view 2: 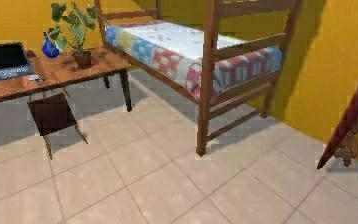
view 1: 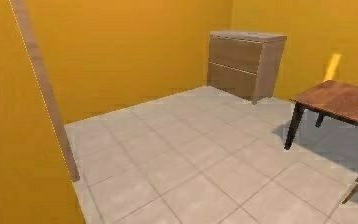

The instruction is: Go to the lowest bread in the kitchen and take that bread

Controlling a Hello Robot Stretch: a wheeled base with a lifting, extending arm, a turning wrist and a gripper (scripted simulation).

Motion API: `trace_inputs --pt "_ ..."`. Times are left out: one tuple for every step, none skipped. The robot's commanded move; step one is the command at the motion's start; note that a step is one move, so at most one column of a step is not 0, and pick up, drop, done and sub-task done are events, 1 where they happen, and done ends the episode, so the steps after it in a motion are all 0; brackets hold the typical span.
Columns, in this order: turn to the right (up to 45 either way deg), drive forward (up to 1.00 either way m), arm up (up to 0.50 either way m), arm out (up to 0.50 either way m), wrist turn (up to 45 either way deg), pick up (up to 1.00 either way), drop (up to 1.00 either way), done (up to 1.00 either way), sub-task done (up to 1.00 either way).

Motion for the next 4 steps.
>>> trace_inputs --pt "0.0 1.0 0.0 0.0 0.0 0.0 0.0 0.0 0.0" --pt "0.0 0.1 0.0 0.0 0.0 0.0 0.0 0.0 0.0" --pt "-39.0 0.0 0.0 0.0 0.0 0.0 0.0 0.0 0.0" --pt "0.0 1.0 0.0 0.0 0.0 0.0 0.0 0.0 0.0"
